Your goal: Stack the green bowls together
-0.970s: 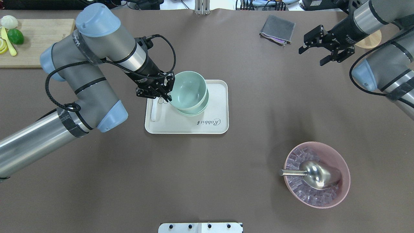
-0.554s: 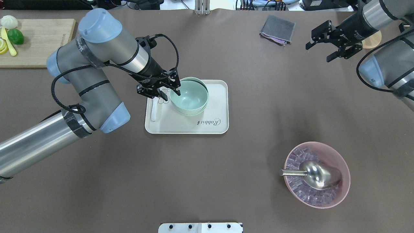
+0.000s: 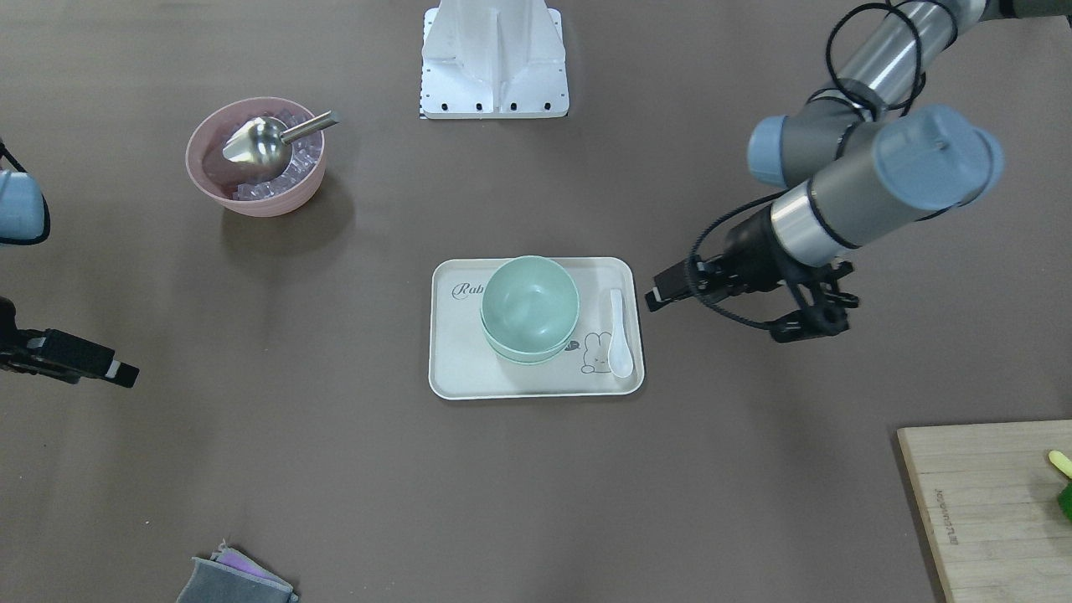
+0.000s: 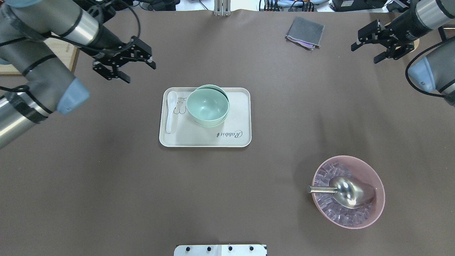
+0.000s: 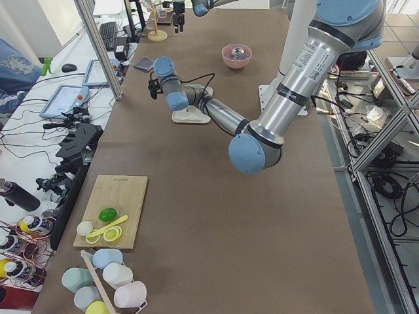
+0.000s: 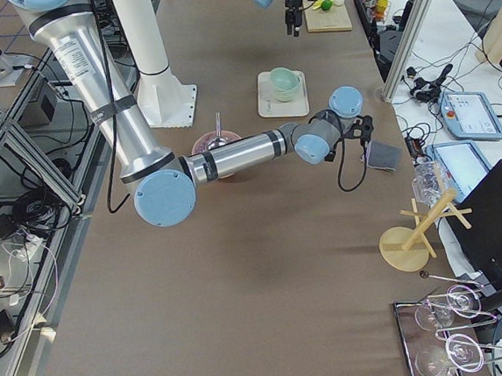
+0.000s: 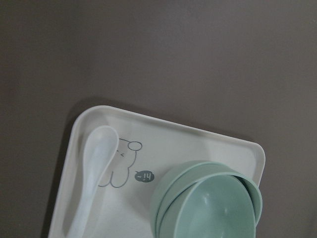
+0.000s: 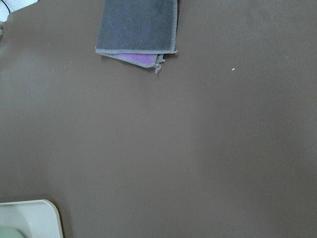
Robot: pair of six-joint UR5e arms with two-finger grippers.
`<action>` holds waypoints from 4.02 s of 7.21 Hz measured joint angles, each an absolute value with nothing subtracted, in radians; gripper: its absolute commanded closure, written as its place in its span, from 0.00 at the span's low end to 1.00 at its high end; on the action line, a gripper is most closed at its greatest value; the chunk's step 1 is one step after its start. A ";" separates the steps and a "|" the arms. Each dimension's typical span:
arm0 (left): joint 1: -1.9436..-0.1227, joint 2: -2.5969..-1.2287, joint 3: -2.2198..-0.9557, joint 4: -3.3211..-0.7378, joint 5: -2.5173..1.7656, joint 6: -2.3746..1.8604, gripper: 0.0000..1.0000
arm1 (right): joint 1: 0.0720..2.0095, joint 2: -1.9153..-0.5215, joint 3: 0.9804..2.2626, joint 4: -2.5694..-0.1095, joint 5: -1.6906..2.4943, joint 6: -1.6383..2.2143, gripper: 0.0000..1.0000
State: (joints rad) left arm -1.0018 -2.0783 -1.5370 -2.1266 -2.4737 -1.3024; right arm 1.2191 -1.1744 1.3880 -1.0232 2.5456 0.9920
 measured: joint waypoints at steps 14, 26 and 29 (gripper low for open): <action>-1.516 -1.637 -1.555 -1.661 -2.379 0.013 0.02 | 1.460 -1.239 1.186 -1.332 2.382 0.030 0.00; -1.534 -1.511 -1.625 -1.725 -2.365 0.017 0.02 | 1.499 -1.429 1.394 -1.329 2.374 0.059 0.00; -1.535 -1.466 -1.631 -1.829 -2.361 0.021 0.02 | 1.486 -1.450 1.403 -1.336 2.380 0.059 0.00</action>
